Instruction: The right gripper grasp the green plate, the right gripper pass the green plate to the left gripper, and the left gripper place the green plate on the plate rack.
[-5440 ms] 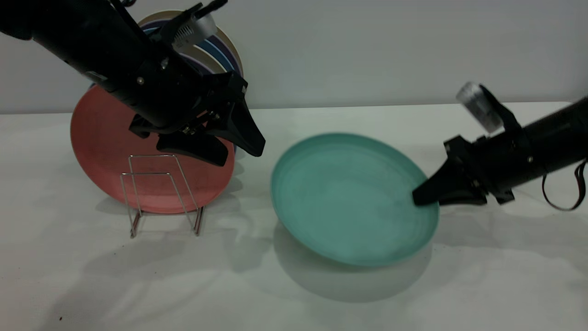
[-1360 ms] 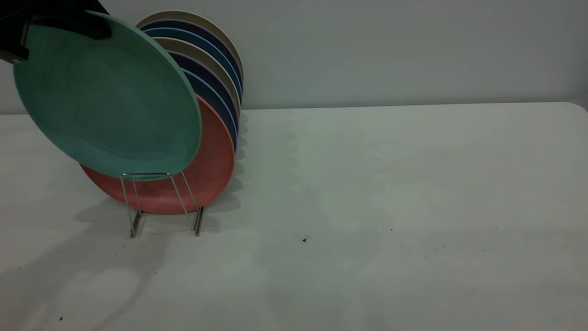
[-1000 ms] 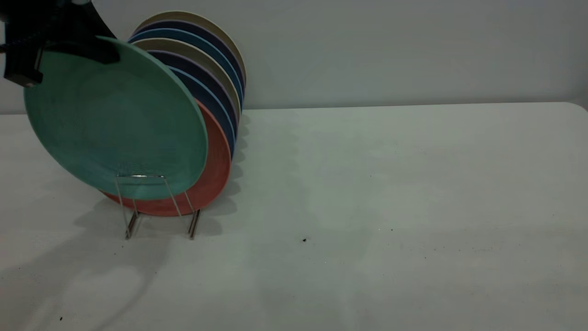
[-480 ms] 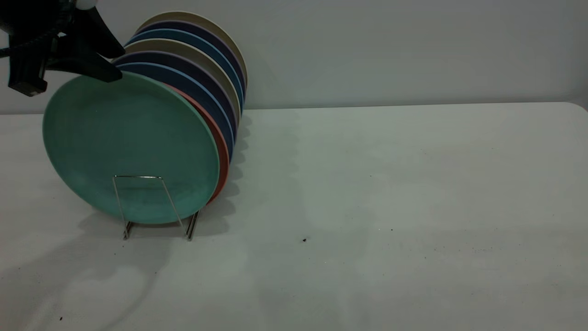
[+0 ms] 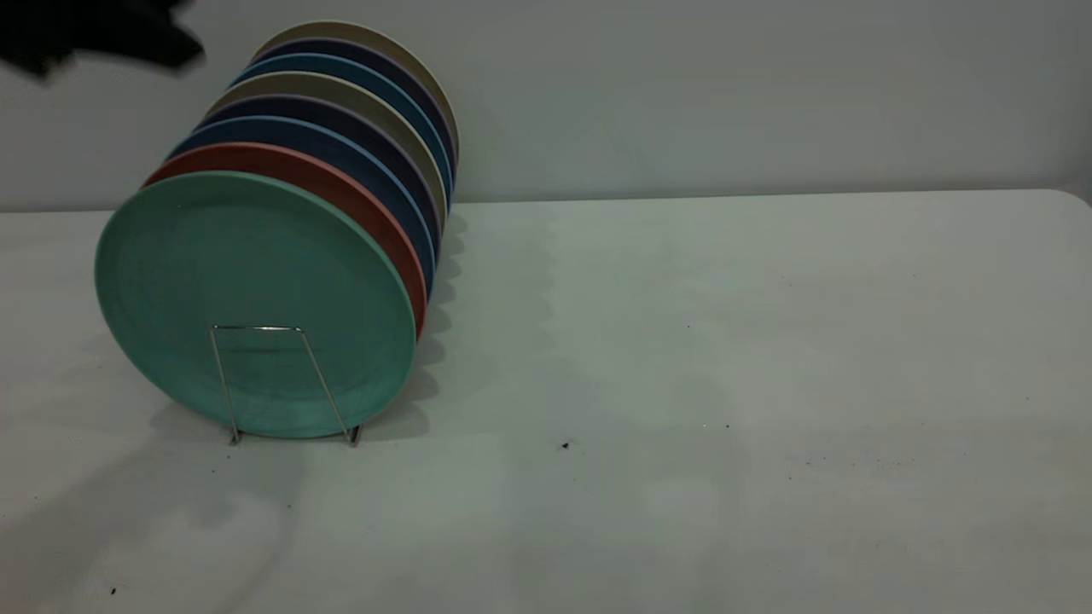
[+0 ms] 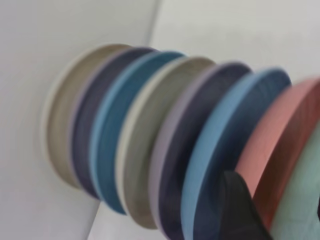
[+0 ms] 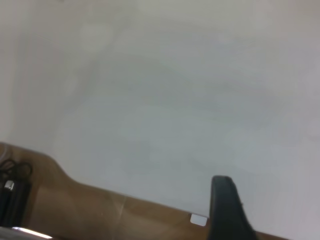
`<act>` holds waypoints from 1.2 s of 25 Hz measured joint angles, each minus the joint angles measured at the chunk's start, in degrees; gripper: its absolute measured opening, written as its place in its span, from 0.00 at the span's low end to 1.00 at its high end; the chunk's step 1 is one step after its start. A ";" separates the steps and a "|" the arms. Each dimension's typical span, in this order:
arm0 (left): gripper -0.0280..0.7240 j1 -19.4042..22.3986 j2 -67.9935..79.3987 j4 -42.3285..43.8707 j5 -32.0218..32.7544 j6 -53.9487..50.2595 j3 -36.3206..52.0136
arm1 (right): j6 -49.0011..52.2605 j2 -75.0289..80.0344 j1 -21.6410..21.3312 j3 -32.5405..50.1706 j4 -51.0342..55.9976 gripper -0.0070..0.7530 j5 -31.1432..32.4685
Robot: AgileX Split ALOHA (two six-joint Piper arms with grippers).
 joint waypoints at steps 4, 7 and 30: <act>0.60 0.00 -9.40 0.93 4.01 -14.90 0.00 | 5.51 0.00 2.72 0.00 -4.20 0.61 -0.56; 0.60 0.00 -16.79 5.49 9.32 -26.58 0.00 | 8.09 0.00 5.08 0.00 -6.50 0.61 -0.68; 0.60 0.00 -59.54 37.18 42.74 -85.85 23.94 | 13.43 -1.55 10.41 1.13 -11.28 0.61 -0.50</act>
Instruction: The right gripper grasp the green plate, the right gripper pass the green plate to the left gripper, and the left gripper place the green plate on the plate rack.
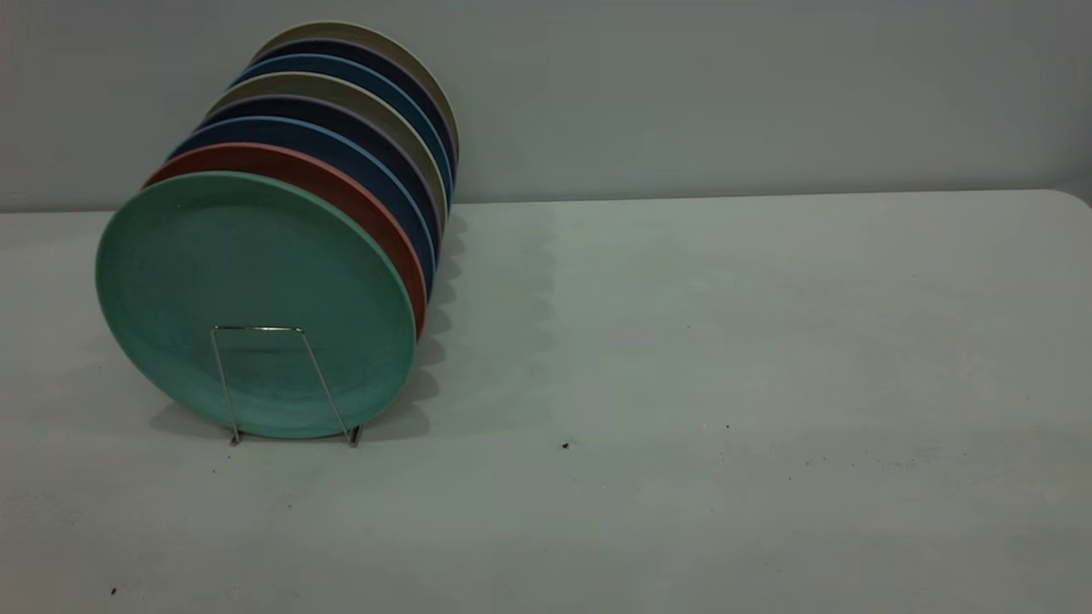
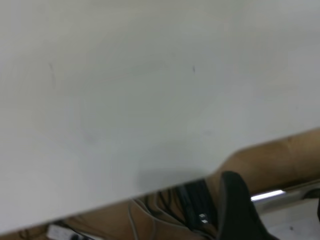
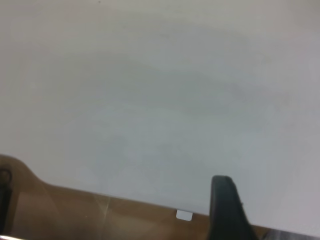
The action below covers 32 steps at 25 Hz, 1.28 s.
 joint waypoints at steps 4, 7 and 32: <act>0.60 0.00 -6.37 0.00 -1.10 -3.21 7.07 | 0.06 0.00 0.00 0.00 0.00 0.61 0.00; 0.60 0.00 -10.07 0.00 -1.51 -4.62 9.62 | 0.18 -0.06 0.00 0.00 0.00 0.61 0.00; 0.60 2.41 -20.85 0.00 -1.94 -5.13 9.77 | 0.41 -14.15 -6.96 0.00 0.74 0.61 0.61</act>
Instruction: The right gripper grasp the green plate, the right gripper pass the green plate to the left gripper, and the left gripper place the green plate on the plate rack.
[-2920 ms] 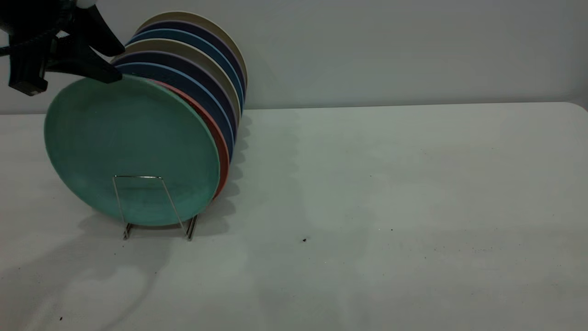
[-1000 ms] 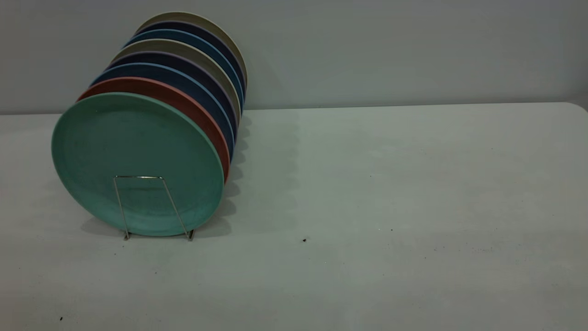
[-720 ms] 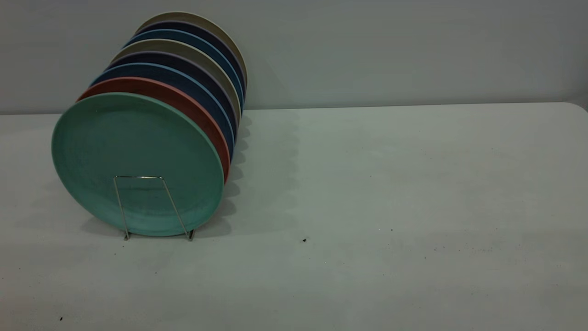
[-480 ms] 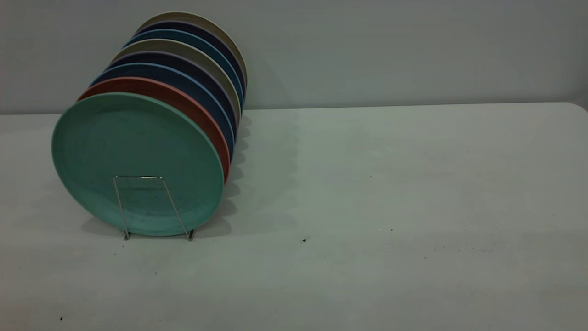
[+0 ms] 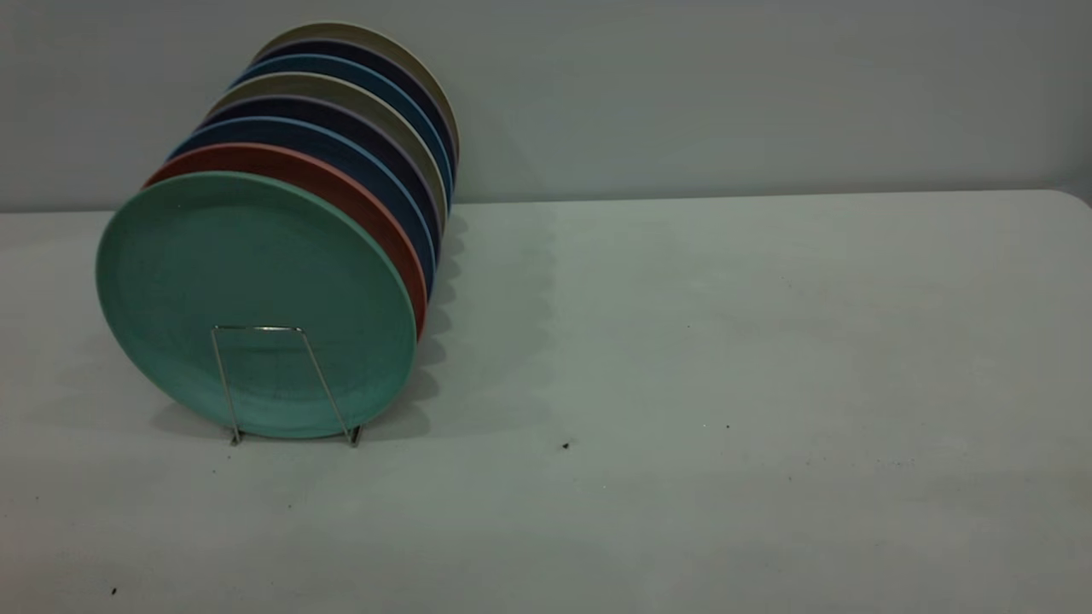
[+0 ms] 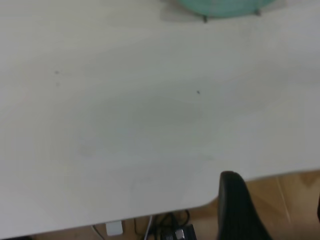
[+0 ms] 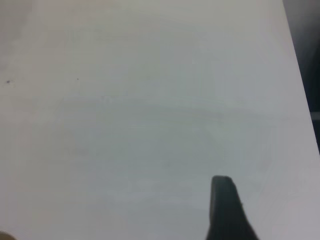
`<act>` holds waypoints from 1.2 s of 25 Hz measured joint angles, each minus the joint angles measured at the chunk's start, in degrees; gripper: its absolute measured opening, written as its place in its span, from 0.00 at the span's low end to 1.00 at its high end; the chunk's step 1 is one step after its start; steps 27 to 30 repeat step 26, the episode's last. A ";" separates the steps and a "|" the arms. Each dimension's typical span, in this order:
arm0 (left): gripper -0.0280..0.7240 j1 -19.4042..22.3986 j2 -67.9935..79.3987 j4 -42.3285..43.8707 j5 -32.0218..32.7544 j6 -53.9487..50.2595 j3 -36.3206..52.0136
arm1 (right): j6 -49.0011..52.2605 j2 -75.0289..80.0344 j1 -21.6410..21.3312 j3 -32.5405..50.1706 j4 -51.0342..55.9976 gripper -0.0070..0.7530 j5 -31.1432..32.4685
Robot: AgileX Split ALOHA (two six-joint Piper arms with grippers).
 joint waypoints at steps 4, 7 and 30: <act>0.60 1.16 -4.09 0.00 0.00 0.00 0.00 | 0.00 -0.04 0.00 0.00 0.00 0.61 0.00; 0.60 1.16 -7.57 0.00 0.19 0.00 0.00 | 0.00 -0.04 0.00 0.00 0.00 0.61 0.00; 0.60 1.16 -8.11 0.00 0.19 0.00 0.00 | 0.00 -0.04 0.00 0.00 0.00 0.61 0.00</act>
